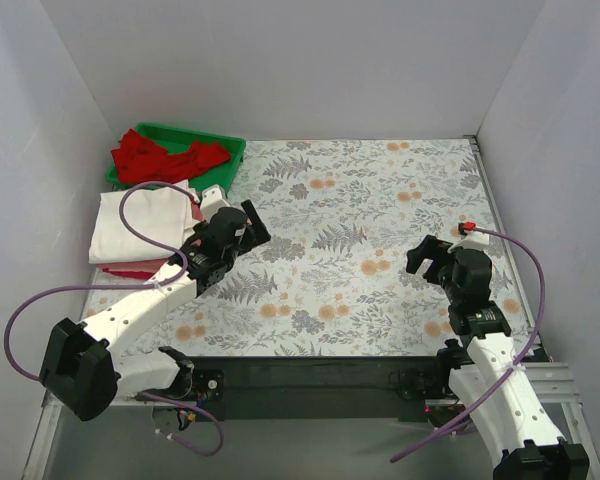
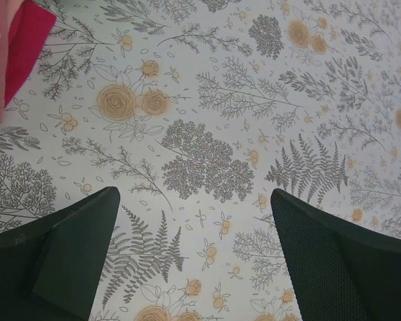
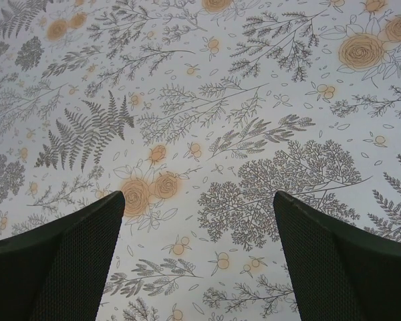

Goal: Fold and stack the t-shirts
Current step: Grab the tshirt from the pile

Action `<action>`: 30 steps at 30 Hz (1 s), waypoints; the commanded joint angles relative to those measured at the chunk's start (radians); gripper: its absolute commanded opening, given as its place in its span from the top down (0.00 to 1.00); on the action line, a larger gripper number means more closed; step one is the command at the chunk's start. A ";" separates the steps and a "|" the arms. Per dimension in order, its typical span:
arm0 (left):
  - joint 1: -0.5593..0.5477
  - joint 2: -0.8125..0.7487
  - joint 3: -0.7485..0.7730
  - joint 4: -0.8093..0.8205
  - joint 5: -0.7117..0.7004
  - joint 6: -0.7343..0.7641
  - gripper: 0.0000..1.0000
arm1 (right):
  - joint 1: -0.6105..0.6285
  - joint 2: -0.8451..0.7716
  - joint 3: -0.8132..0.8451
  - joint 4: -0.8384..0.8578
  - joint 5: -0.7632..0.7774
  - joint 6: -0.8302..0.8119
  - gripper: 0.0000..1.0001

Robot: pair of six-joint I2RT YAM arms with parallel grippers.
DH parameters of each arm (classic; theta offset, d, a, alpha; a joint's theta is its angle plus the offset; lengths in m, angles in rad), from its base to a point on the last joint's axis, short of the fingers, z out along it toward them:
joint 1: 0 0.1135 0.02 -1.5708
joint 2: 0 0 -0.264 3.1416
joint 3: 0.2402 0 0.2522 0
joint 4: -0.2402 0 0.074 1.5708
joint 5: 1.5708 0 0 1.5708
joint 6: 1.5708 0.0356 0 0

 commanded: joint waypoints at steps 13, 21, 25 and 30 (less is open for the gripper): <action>0.266 0.213 0.266 0.121 0.046 0.132 0.04 | -0.005 -0.011 0.026 0.021 0.054 0.001 0.02; 0.436 0.686 0.847 -0.070 0.027 0.281 0.04 | -0.005 0.048 0.014 0.021 0.035 0.016 0.02; 0.505 0.948 1.163 -0.181 0.046 0.348 0.04 | -0.003 0.052 -0.022 0.021 0.038 0.007 0.02; 0.535 1.218 1.464 -0.213 0.037 0.431 0.04 | -0.005 0.057 -0.022 0.024 0.082 0.016 0.02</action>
